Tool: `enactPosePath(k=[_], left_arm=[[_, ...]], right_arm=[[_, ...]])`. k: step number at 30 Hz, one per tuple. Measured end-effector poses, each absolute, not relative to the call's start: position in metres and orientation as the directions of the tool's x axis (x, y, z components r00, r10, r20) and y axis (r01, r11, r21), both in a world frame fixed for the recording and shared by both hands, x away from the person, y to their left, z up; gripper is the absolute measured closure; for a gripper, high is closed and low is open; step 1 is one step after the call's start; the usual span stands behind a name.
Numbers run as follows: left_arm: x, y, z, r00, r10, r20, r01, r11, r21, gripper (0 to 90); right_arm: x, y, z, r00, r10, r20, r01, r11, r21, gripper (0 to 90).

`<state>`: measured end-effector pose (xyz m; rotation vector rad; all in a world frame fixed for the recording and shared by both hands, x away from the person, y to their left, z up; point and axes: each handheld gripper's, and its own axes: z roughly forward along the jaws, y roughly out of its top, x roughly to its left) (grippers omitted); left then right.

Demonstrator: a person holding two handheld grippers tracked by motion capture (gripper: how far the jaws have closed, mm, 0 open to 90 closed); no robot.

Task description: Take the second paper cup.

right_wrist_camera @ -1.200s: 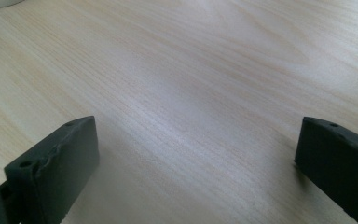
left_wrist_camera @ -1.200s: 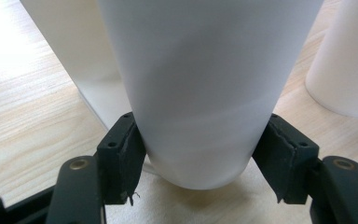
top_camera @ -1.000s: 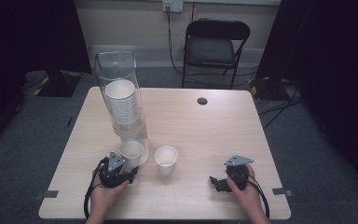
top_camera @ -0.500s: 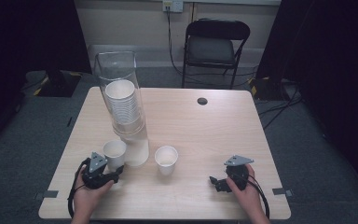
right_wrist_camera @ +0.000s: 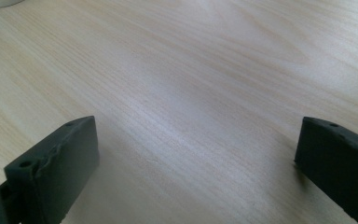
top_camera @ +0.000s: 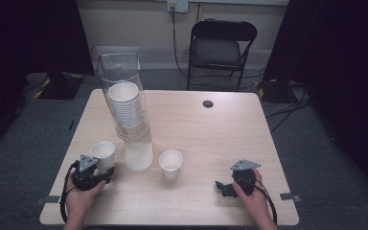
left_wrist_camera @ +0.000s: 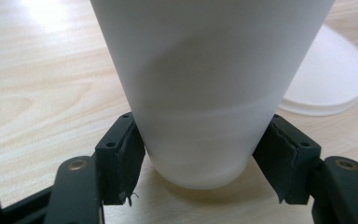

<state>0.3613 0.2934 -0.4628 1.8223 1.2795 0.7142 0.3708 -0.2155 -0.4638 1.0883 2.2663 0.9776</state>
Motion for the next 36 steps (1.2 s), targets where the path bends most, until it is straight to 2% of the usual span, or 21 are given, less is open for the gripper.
enactPosePath(k=[11,27,36], left_arm=[[0.374,0.297,-0.467,0.285,0.959,-0.006,0.527,-0.151,0.836,34.7],[0.376,0.298,-0.471,0.313,0.95,0.002,0.541,-0.18,0.822,33.8],[0.367,0.3,-0.472,0.341,0.94,-0.01,0.548,-0.19,0.814,21.2]], right_arm=[[0.371,-0.216,-0.464,-0.594,0.8,-0.084,0.488,0.442,0.753,0.0],[0.371,-0.216,-0.464,-0.594,0.8,-0.085,0.487,0.442,0.753,0.0],[0.371,-0.216,-0.464,-0.594,0.8,-0.084,0.488,0.441,0.753,0.0]])
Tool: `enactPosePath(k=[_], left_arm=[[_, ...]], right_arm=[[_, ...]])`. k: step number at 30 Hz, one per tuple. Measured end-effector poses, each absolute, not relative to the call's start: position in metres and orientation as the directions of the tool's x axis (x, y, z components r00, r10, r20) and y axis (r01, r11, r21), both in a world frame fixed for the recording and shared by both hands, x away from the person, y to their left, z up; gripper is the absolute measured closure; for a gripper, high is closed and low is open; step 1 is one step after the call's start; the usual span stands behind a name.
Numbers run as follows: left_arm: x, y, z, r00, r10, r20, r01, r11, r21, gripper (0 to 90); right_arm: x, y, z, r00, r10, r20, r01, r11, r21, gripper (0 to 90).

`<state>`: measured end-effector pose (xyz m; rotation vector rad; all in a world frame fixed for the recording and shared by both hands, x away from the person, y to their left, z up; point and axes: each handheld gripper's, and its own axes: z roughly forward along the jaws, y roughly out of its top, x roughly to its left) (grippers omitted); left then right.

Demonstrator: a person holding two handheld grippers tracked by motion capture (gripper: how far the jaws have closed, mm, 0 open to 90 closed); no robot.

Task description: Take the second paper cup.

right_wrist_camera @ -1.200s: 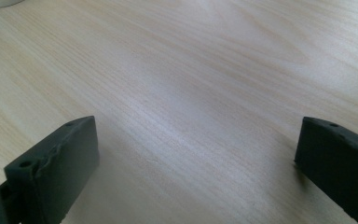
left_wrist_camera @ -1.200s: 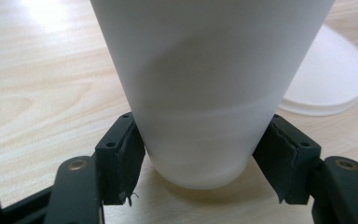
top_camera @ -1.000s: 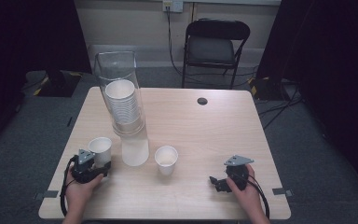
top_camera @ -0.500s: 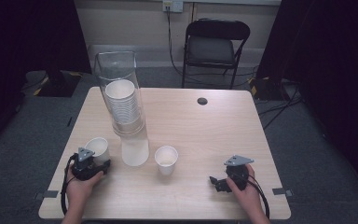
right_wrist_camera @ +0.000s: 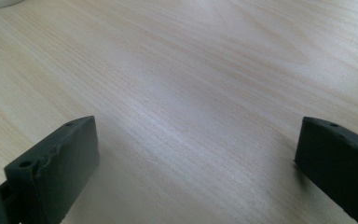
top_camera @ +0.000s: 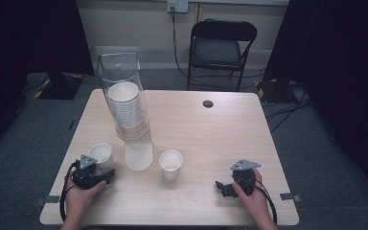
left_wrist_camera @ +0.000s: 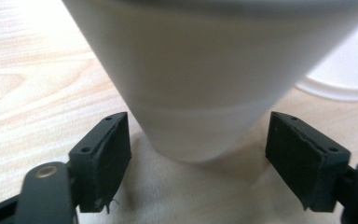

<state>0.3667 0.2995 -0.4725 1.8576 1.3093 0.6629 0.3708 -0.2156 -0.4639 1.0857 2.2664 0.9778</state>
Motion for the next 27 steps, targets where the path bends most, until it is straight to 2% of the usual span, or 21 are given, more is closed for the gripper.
enactPosePath(k=[10,25,27], left_arm=[[0.344,0.309,-0.473,0.38,0.925,0.004,0.536,-0.223,0.814,18.8],[0.327,0.316,-0.473,0.491,0.869,0.063,0.514,-0.347,0.784,17.9],[0.326,0.316,-0.473,0.499,0.866,0.039,0.52,-0.335,0.786,17.9]], right_arm=[[0.371,-0.216,-0.464,-0.592,0.801,-0.084,0.488,0.44,0.754,0.0],[0.37,-0.215,-0.464,-0.589,0.804,-0.085,0.489,0.438,0.754,0.0],[0.37,-0.215,-0.464,-0.59,0.803,-0.083,0.489,0.437,0.755,0.0]])
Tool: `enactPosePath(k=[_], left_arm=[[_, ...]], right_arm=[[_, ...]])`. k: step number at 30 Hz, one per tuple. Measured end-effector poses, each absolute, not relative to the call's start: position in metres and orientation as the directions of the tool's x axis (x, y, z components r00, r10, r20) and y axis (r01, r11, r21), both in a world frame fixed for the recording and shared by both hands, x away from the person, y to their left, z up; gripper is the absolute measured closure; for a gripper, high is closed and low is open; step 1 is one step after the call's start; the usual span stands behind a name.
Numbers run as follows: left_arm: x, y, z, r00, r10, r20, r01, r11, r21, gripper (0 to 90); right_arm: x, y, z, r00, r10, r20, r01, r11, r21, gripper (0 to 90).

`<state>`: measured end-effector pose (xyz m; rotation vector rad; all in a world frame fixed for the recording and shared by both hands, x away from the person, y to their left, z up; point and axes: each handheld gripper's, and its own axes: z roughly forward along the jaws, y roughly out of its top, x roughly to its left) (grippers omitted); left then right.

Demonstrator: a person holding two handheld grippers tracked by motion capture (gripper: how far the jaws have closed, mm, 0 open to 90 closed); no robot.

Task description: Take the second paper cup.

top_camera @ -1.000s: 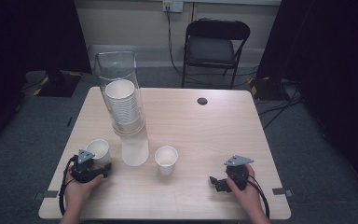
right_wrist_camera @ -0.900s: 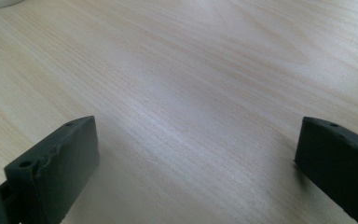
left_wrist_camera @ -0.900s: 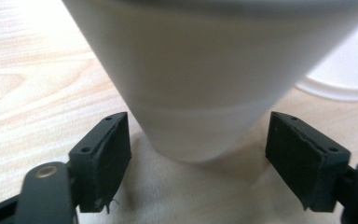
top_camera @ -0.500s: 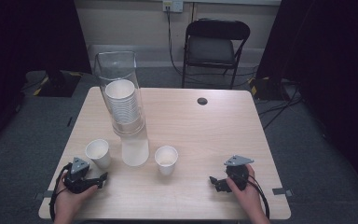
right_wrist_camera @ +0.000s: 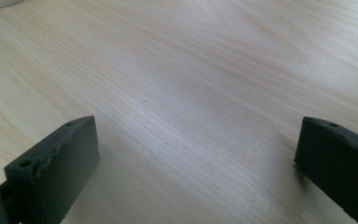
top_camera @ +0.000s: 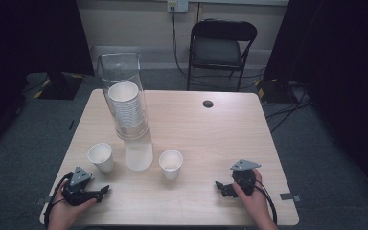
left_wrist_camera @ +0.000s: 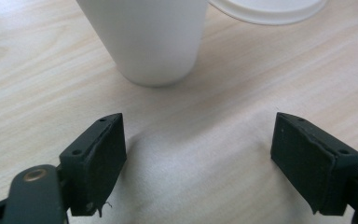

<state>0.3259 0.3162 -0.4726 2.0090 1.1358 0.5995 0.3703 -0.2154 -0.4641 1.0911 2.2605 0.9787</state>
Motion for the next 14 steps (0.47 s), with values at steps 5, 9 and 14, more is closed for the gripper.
enactPosePath(k=[5,9,14], left_arm=[[0.3239,0.3199,-0.4739,0.524,0.85,0.05,0.512,-0.361,0.779,17.0],[0.3228,0.3201,-0.476,0.525,0.851,0.037,0.507,-0.347,0.789,16.1],[0.3219,0.3222,-0.478,0.531,0.847,0.038,0.491,-0.344,0.8,15.3]], right_arm=[[0.3702,-0.2154,-0.4641,-0.59,0.803,-0.082,0.489,0.437,0.755,0.0],[0.3701,-0.2154,-0.4641,-0.589,0.804,-0.082,0.49,0.436,0.755,0.0],[0.3702,-0.2154,-0.4641,-0.589,0.804,-0.082,0.49,0.436,0.755,0.0]])
